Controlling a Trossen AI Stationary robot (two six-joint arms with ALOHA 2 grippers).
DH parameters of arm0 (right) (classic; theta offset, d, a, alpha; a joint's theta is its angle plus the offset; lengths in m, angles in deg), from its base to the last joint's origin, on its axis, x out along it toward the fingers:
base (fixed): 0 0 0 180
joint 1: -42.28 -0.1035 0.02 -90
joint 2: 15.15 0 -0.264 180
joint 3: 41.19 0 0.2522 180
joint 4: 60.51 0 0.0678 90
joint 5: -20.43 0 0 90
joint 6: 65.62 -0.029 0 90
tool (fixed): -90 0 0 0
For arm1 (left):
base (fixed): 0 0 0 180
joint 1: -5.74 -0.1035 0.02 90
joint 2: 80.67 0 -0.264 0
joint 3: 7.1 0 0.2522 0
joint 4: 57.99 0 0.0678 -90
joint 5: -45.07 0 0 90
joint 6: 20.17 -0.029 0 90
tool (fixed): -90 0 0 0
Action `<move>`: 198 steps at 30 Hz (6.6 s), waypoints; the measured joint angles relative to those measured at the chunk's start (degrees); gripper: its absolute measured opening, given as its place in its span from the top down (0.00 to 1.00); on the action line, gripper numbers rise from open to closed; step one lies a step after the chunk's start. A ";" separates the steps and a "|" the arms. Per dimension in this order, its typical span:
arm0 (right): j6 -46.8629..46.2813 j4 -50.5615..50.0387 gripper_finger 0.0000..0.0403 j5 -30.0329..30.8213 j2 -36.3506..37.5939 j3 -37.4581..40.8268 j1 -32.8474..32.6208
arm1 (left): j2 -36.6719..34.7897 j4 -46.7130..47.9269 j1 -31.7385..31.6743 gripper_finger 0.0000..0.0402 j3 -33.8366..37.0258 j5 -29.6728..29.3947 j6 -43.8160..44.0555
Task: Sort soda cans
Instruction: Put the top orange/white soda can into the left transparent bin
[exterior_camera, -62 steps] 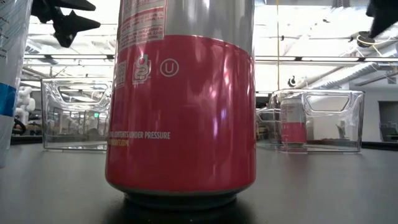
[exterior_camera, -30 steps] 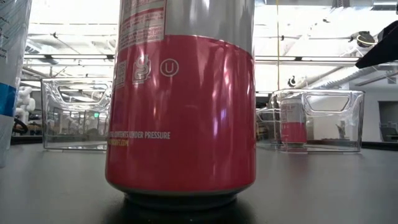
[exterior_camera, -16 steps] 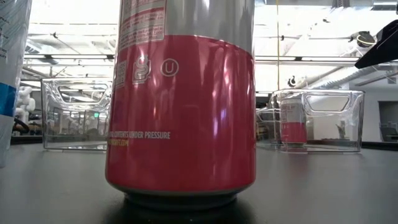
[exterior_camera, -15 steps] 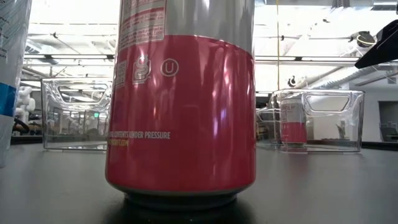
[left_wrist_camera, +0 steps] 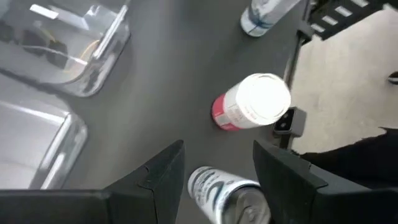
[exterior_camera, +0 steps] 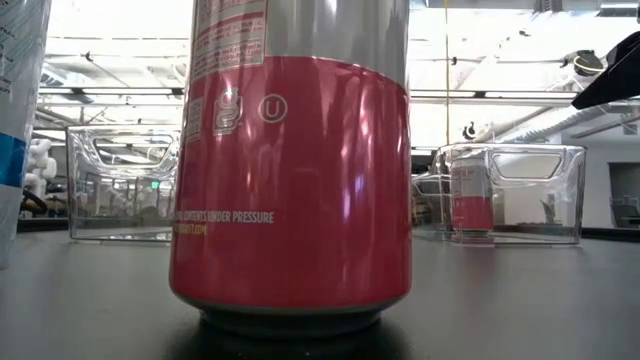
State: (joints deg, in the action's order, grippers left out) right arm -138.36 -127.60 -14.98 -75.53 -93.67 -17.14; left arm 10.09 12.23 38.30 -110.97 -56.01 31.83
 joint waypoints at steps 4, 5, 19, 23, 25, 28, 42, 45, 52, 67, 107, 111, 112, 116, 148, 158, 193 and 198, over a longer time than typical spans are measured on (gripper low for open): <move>0.20 0.72 0.02 -2.82 -0.04 0.00 -0.02 | 0.00 -1.56 -0.13 0.50 0.00 -1.69 0.08; 0.22 0.85 0.02 -3.49 -0.04 0.00 -0.04 | 0.00 -1.83 -0.17 0.49 0.00 -2.32 0.17; 0.39 1.04 0.02 -3.96 -0.04 0.00 -0.70 | 0.00 -2.12 -0.28 0.03 0.04 -6.27 0.17; 0.61 1.02 0.02 -3.94 -0.04 0.00 -0.70 | 0.00 -2.97 -0.27 0.03 0.07 -5.94 0.16; 0.85 1.02 0.02 -3.93 -0.04 0.00 -0.70 | 0.00 -3.49 -0.28 0.04 0.07 -5.93 0.11; 1.02 1.02 0.02 -3.91 -0.04 0.00 -0.70 | 0.00 -3.44 -0.44 0.04 0.07 -5.97 0.51; 1.02 1.02 0.02 -3.89 -0.07 0.00 -0.70 | -0.70 22.83 2.32 0.04 0.11 -4.13 18.31; 1.02 1.02 0.02 -3.89 -0.07 0.00 -0.70 | -0.98 27.79 4.84 0.04 0.11 -3.99 22.20; 1.52 1.01 0.02 -3.87 -0.07 0.00 -0.70 | -6.43 33.54 11.63 0.05 2.70 -4.45 35.87; 1.90 0.99 0.02 -3.65 -0.07 0.00 -0.68 | -21.44 28.20 23.64 0.05 21.90 1.13 70.46; -0.09 1.95 0.02 -3.68 -0.07 0.00 -0.68 | -14.25 21.94 23.85 0.04 23.85 4.46 61.11; -0.09 2.32 0.02 -3.70 -0.07 0.00 -0.68 | -14.25 21.82 23.85 0.04 23.85 4.47 60.38; -0.09 2.34 0.02 -3.70 -0.07 0.00 -0.68 | -14.25 21.76 23.85 0.04 23.85 4.45 60.10; -0.09 2.35 0.02 -3.70 -0.07 0.00 -0.70 | -14.25 20.47 23.85 0.04 23.85 4.45 60.01; 0.71 2.26 0.02 -3.70 -0.04 0.00 -0.70 | -8.55 15.42 27.87 0.05 23.85 11.00 64.66; 1.23 2.28 0.02 -3.70 -0.04 0.00 -0.70 | -7.06 15.96 29.09 0.05 23.85 8.65 67.33; 1.72 4.05 0.02 -3.91 -0.04 0.00 -0.70 | -6.69 5.36 29.44 0.21 31.71 7.81 66.08; 2.12 3.65 0.02 -3.89 -0.04 0.00 -0.68 | -6.69 5.42 29.40 0.17 31.71 8.14 66.15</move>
State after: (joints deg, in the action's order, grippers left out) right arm -136.25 -123.95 -18.87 -75.57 -93.67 -17.82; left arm 3.40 17.66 67.70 -79.25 -47.88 97.98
